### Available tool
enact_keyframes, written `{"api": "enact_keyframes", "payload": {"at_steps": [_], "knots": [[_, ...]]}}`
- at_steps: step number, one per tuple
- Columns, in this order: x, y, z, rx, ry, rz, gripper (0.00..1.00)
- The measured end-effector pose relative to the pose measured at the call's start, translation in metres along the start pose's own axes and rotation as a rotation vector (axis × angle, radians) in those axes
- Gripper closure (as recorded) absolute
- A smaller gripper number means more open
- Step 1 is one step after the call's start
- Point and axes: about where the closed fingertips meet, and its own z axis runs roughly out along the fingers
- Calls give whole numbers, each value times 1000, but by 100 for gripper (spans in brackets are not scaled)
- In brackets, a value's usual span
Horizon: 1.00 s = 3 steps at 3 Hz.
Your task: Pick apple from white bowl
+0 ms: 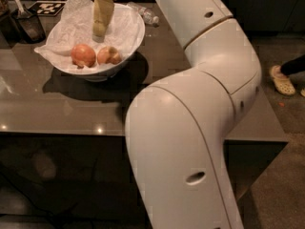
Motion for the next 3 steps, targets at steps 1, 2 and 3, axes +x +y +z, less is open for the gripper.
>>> {"api": "enact_keyframes", "payload": {"at_steps": [1, 2, 3], "knots": [[0, -8, 26, -32, -19, 11, 0], [6, -13, 73, -93, -38, 48, 0], [-7, -25, 82, -51, -77, 48, 6]]}}
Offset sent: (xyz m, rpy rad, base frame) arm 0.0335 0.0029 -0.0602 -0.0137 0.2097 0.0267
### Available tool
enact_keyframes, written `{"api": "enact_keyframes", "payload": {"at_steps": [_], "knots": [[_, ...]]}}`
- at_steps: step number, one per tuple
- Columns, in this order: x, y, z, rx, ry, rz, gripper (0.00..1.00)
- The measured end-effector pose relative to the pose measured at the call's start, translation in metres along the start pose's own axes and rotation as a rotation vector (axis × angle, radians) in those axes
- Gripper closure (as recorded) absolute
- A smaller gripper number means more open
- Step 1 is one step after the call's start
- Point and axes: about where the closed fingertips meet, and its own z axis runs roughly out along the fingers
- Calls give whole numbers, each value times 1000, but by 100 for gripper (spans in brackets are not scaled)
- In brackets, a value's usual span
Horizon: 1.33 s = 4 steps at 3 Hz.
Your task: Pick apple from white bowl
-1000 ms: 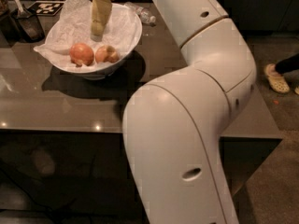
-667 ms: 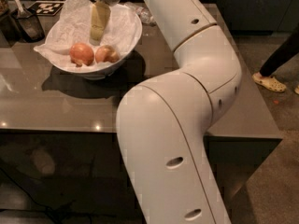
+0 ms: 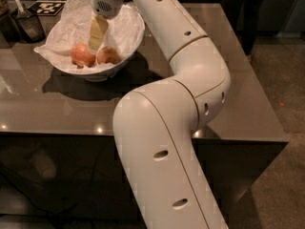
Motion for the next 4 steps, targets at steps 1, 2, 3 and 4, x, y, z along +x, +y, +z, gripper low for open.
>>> {"api": "enact_keyframes", "payload": {"at_steps": [1, 2, 3, 4], "knots": [[-3, -3, 4, 9, -11, 0, 0], [10, -2, 16, -5, -14, 32, 0], [10, -2, 16, -6, -14, 32, 0], [15, 6, 23, -35, -24, 51, 0]]}}
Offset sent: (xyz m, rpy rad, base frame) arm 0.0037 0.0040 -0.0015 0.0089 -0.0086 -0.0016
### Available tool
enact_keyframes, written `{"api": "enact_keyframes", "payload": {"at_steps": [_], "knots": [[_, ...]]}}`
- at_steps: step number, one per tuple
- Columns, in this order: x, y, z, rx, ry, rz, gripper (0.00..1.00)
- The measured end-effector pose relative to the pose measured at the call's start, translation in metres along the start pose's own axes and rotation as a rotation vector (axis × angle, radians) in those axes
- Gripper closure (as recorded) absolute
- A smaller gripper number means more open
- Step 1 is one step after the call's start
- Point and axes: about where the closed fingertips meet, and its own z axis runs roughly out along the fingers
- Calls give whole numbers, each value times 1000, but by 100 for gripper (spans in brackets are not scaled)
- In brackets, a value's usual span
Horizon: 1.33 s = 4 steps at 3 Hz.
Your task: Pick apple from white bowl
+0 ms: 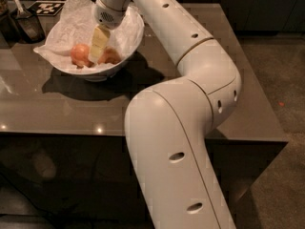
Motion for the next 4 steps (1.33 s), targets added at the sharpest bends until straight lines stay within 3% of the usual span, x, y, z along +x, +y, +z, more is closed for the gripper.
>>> {"api": "enact_keyframes", "payload": {"at_steps": [1, 2, 3, 4], "knots": [[15, 17, 6, -40, -21, 49, 0], [16, 18, 9, -44, -17, 49, 0], [16, 18, 9, -44, -17, 49, 19], [16, 17, 9, -44, -17, 49, 14]]}}
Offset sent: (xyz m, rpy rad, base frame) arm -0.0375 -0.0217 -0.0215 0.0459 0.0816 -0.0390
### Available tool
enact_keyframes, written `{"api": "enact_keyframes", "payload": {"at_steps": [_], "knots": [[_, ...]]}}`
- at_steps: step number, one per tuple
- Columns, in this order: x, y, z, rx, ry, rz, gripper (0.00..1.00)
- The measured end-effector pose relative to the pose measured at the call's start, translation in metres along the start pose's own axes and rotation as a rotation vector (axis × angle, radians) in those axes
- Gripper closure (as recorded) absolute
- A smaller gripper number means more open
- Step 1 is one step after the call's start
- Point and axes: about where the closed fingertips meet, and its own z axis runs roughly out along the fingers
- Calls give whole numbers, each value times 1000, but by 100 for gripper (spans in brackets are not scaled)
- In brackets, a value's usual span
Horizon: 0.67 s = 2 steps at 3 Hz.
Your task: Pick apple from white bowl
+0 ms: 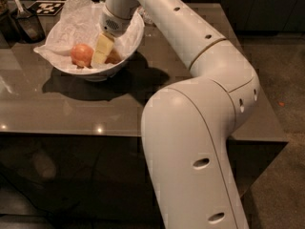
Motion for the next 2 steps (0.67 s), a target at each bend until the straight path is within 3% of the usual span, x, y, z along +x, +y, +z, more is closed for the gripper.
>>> {"api": "enact_keyframes", "payload": {"at_steps": [1, 2], "knots": [[0, 0, 0, 0, 0, 0, 14], [0, 0, 0, 0, 1, 1, 31]]}}
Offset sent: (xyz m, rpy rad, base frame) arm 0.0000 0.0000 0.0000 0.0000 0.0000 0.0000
